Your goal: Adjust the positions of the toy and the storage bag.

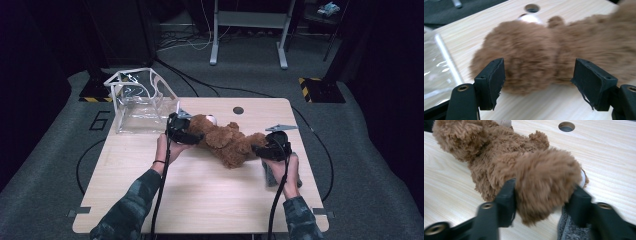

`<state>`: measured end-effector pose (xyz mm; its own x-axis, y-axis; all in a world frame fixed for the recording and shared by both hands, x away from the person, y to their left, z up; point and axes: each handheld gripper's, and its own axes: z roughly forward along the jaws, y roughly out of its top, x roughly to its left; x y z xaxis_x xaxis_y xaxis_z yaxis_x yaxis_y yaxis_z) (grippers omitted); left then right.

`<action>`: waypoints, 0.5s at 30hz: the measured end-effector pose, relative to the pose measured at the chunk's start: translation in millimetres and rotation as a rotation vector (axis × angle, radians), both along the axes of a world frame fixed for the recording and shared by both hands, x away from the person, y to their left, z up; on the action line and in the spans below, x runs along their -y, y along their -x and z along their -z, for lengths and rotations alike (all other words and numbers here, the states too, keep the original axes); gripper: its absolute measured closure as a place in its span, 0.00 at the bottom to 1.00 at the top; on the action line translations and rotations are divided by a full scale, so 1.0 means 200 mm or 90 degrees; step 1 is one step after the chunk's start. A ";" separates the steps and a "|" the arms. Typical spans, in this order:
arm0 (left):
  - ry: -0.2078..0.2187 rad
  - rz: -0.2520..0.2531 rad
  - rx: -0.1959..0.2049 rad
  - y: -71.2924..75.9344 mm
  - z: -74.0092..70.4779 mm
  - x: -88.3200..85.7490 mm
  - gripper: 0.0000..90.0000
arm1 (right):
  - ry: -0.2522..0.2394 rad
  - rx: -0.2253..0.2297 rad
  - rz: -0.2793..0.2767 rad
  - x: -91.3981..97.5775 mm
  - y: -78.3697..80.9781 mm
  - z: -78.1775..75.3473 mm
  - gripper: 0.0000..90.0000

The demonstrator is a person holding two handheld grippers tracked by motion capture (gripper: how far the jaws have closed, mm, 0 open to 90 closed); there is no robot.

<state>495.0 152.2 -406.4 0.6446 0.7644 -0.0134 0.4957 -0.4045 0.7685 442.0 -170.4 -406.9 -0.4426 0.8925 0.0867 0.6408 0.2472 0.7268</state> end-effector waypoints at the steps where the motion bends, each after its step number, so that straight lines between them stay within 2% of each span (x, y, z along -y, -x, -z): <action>1: 0.000 0.010 0.003 0.01 -0.01 0.02 0.28 | -0.003 0.001 0.003 0.01 0.00 0.00 0.32; 3: -0.001 0.024 0.008 0.03 -0.03 0.05 0.26 | -0.013 -0.007 -0.001 0.04 0.01 0.00 0.23; 5: -0.001 0.029 0.011 0.04 -0.04 0.07 0.25 | -0.020 -0.004 0.003 0.06 0.02 0.01 0.18; 7: -0.002 0.050 0.020 0.06 -0.07 0.14 0.25 | -0.029 -0.007 0.004 0.09 0.03 0.01 0.16; 8: -0.002 0.057 0.024 0.07 -0.08 0.16 0.25 | -0.032 0.002 0.004 0.10 0.03 0.01 0.16; 12: 0.000 0.074 0.032 0.09 -0.11 0.25 0.25 | -0.049 0.000 0.014 0.15 0.04 0.00 0.14; 15: -0.006 0.088 0.039 0.09 -0.11 0.32 0.27 | -0.065 0.011 0.028 0.20 0.04 -0.02 0.14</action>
